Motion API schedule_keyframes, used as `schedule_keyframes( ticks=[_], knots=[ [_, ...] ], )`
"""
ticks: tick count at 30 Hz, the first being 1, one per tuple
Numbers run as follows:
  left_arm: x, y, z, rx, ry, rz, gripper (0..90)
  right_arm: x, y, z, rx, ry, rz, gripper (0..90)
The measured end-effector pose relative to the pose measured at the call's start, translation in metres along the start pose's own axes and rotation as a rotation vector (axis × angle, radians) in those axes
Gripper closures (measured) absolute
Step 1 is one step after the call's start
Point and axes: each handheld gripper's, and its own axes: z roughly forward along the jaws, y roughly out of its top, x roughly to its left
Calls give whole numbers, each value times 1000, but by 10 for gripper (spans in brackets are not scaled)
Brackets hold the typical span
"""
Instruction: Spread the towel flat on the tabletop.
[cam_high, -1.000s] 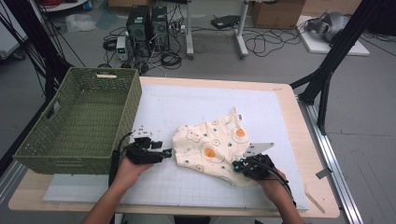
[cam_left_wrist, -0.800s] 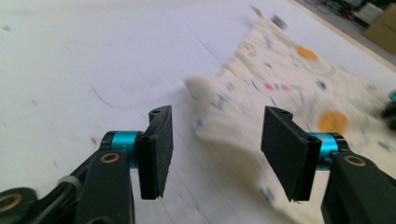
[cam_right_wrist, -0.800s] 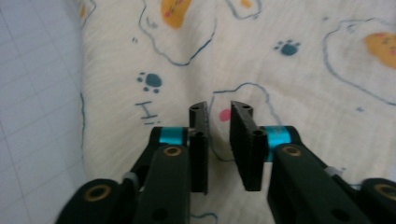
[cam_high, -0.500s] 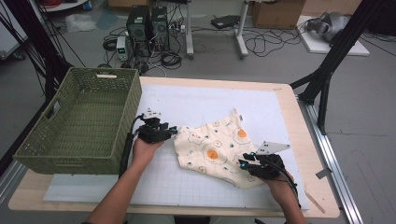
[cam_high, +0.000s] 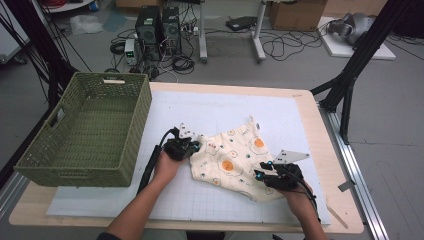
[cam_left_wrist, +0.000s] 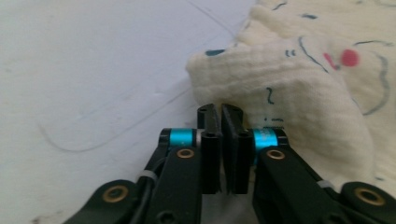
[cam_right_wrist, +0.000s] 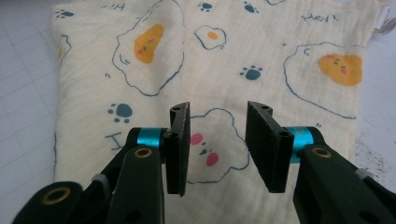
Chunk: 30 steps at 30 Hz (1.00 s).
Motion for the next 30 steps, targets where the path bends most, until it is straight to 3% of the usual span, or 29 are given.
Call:
schedule_keyframes(
  ticks=[4,8,10,13,15,16,19,21,23,26,27,29,30],
  knots=[
    [26,7,-8,-50,116,-108,873,0,1,1,1,2,0,602],
    [46,17,-14,-81,194,-158,874,-1,3,3,-7,-12,7,597],
    [51,18,-13,-101,213,-167,874,-2,4,4,-9,-27,15,589],
    [54,17,-11,-93,193,-194,820,-6,8,5,-19,-75,22,573],
    [53,18,-12,-109,166,-219,655,-11,13,8,-24,-116,31,548],
    [52,18,-13,-112,151,-217,619,-15,16,10,-24,-144,40,527],
    [46,21,-17,-119,125,-201,556,-31,27,28,1,-192,65,457],
    [44,22,-19,-121,108,-194,543,-38,35,44,26,-190,80,433],
    [42,21,-22,-125,92,-190,541,-44,42,60,64,-194,60,436],
    [38,20,-24,-127,76,-174,542,-50,50,75,84,-222,74,515],
    [36,19,-25,-126,72,-171,542,-53,53,78,84,-217,94,634],
    [34,16,-26,-121,62,-163,542,-54,57,83,92,-222,52,840],
    [33,15,-27,-120,61,-158,541,-55,60,86,104,-219,32,883]
  ],
)
